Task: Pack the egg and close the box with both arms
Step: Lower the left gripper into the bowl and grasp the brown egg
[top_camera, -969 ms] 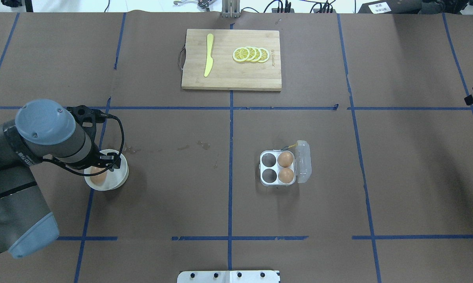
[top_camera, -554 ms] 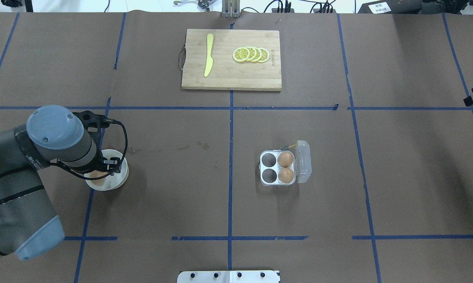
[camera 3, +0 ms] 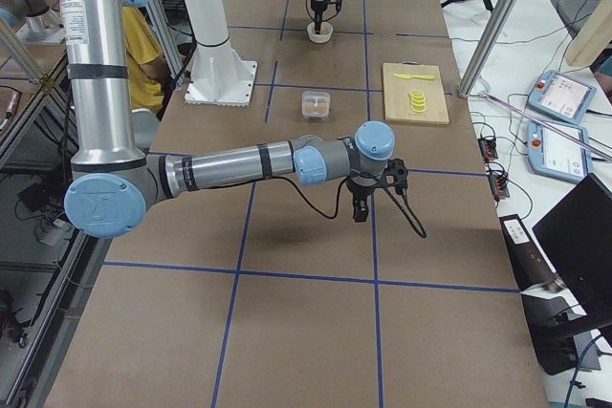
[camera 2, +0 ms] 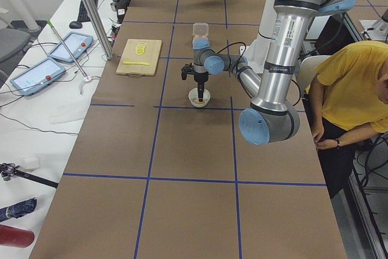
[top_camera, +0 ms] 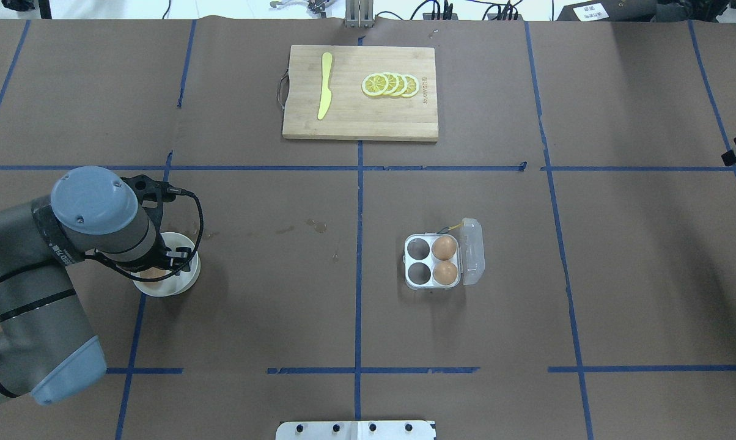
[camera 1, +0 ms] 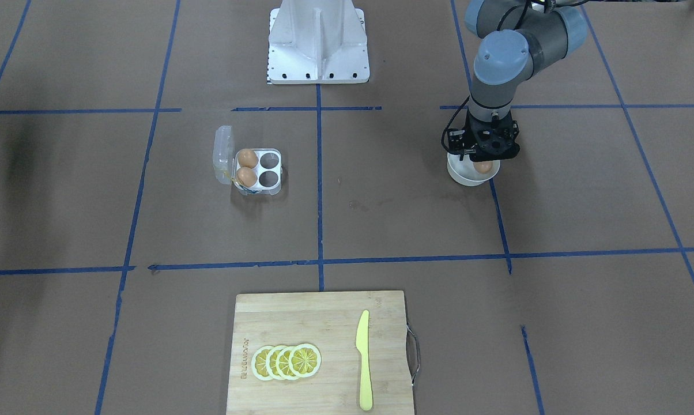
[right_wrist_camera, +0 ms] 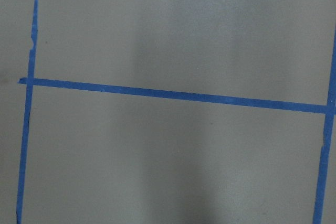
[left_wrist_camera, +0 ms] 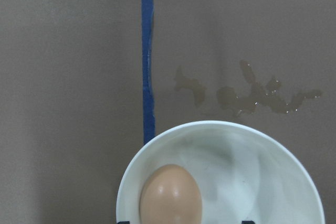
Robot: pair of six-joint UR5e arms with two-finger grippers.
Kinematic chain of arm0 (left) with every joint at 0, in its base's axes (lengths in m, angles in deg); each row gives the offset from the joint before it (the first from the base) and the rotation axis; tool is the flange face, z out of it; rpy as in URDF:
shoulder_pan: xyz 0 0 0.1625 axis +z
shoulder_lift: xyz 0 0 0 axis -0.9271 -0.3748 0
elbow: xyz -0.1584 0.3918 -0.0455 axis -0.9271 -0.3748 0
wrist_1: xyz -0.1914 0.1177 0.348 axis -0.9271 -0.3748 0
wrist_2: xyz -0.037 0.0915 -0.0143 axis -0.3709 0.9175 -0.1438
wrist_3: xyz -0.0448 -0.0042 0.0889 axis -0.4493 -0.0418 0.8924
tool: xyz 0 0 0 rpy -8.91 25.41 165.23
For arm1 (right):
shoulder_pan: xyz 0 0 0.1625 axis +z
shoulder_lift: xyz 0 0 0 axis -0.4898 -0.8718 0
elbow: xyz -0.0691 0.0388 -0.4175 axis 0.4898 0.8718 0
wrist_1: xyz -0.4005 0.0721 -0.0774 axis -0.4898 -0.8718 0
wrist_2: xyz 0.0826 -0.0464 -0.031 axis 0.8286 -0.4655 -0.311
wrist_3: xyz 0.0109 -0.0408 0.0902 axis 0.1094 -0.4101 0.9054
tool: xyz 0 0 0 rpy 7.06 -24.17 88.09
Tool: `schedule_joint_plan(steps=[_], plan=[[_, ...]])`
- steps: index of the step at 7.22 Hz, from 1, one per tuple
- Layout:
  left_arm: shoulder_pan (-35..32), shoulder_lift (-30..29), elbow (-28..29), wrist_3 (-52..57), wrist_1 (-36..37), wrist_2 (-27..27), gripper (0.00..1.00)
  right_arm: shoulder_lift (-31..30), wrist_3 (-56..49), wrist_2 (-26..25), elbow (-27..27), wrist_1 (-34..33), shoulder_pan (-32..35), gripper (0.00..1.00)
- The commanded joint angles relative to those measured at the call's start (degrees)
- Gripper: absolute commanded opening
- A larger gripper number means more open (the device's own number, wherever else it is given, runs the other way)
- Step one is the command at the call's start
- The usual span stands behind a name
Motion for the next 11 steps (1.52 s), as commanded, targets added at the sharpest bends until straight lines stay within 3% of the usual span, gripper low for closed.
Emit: schedule_joint_plan(steps=[1,11], plan=[[0.0,-0.3,1.0,0.0,0.0,0.0,0.76,0.0,0.0,0.0,0.3,0.0,0.0,1.00],[0.1,-0.8,2.9,0.0,0.0,0.0,0.73,0.2,0.0,0.3,0.6,0.0,0.0,1.00]])
